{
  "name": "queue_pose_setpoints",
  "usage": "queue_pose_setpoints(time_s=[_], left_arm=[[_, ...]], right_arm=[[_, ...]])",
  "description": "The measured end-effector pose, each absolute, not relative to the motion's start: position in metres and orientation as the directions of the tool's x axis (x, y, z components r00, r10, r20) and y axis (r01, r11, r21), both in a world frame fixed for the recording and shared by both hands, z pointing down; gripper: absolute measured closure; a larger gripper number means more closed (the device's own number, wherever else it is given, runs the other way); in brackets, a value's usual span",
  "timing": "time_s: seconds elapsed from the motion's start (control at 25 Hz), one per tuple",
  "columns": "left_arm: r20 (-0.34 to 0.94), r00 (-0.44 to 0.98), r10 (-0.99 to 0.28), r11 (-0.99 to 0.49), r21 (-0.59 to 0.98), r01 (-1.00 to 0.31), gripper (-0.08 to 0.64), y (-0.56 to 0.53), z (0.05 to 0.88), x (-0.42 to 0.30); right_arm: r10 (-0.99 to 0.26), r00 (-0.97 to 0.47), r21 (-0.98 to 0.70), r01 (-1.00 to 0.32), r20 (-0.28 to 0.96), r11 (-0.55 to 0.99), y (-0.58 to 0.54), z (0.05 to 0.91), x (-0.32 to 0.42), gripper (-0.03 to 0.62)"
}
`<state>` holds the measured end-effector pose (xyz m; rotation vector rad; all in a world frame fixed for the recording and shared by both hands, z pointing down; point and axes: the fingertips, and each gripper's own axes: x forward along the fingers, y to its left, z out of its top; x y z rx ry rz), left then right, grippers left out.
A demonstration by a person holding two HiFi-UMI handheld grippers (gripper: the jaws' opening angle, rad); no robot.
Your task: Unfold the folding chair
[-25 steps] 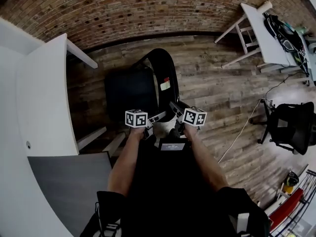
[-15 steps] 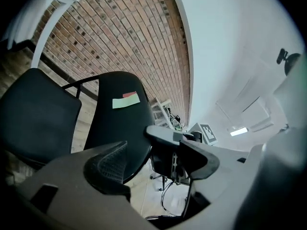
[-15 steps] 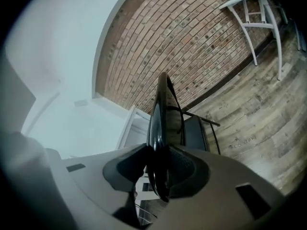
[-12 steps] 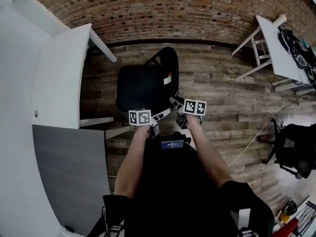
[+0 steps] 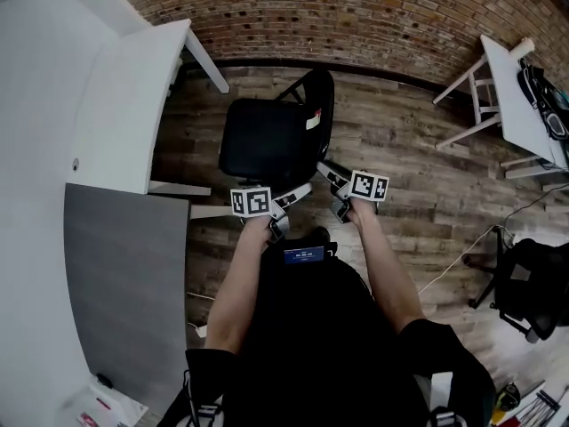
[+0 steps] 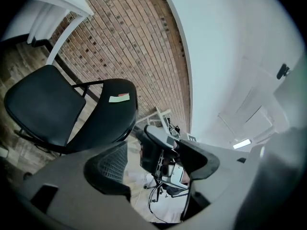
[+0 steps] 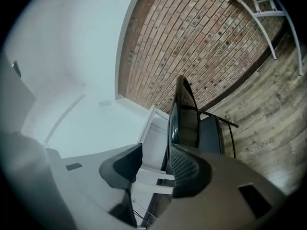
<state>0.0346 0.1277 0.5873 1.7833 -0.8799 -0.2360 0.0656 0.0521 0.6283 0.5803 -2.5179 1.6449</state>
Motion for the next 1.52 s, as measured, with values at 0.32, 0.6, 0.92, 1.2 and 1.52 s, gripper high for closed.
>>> queue_pose_setpoints(time_s=[0.32,0.6,0.92,1.2,1.52], left_arm=[[0.194,0.774,-0.603,-0.242,0.879,-0.41,0.195,0.145,0.552,0.047],[0.131,0.817,-0.562,-0.312,0.881,-0.355,0.195,0.18,0.528,0.031],[0.071,0.832,-0.551,-0.325,0.9,-0.292,0.195,0.224,0.534,0.021],[0.07,0.821,-0.566,-0.323,0.898,-0.299,0.195,0.251,0.532,0.029],[0.11,0.779,-0.617,-0.285,0.891,-0.352,0.195,0.27,0.534,0.05]], right_arm=[[-0.209,-0.966,-0.873,-0.232,0.154,0.429,0.105,0.579,0.059,0.414],[-0.258,-0.949,-0.85,-0.282,0.18,0.444,0.146,0.555,0.06,0.414],[-0.291,-0.934,-0.84,-0.322,0.207,0.436,0.198,0.549,0.065,0.414],[-0.261,-0.944,-0.841,-0.305,0.203,0.448,0.224,0.55,0.078,0.416],[-0.209,-0.961,-0.851,-0.261,0.183,0.455,0.245,0.551,0.108,0.417]])
